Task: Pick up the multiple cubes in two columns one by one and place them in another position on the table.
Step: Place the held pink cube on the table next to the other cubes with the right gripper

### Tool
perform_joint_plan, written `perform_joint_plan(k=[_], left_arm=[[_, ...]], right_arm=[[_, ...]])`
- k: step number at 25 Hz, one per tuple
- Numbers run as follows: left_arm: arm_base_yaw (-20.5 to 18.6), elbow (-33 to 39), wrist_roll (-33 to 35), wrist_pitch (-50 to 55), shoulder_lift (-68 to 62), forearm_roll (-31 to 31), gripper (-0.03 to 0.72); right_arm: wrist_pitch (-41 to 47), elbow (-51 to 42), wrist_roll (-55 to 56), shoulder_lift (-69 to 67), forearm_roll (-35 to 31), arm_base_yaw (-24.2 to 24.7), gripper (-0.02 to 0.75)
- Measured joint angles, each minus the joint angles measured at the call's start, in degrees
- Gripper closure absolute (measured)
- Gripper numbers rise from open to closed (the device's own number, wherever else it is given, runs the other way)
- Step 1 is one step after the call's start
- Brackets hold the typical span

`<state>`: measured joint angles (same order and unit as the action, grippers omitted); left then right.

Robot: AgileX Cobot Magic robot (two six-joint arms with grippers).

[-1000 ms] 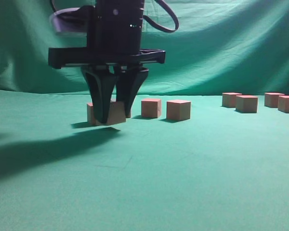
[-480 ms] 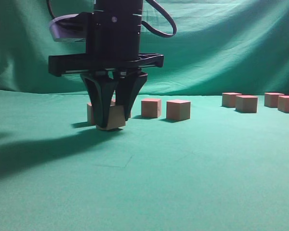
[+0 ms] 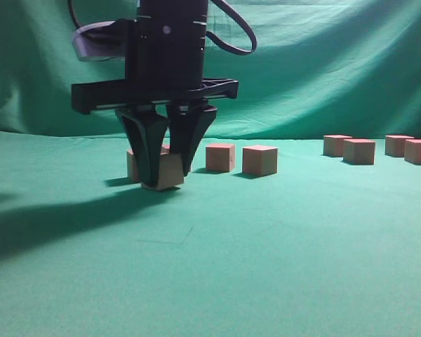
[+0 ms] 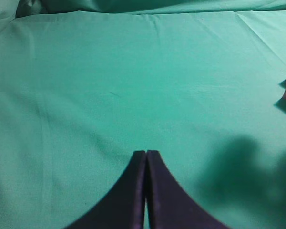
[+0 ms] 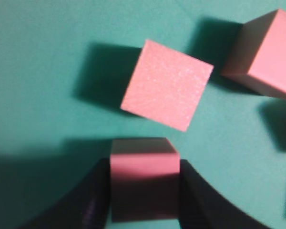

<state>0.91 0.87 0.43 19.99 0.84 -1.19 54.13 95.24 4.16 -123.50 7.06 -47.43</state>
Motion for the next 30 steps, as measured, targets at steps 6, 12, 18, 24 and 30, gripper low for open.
perform_joint_plan(k=[6,12,18,24,30], left_arm=[[0.0,0.0,0.0,0.0,0.0,0.0,0.688],[0.0,0.0,0.0,0.0,0.0,0.0,0.688],[0.0,0.0,0.0,0.0,0.0,0.0,0.688],[0.0,0.0,0.0,0.0,0.0,0.0,0.688],[0.0,0.0,0.0,0.0,0.0,0.0,0.688]], right_arm=[[-0.11,0.0,0.0,-0.64,0.62,0.0,0.243],[1.53,0.64,0.0,-0.64,0.62,0.0,0.158],[11.97,8.79,0.0,-0.18,0.62,0.0,0.136],[16.23,18.98,0.0,5.08,1.55,0.0,0.136],[17.09,19.36,-0.21,14.49,6.91,1.5,0.187]])
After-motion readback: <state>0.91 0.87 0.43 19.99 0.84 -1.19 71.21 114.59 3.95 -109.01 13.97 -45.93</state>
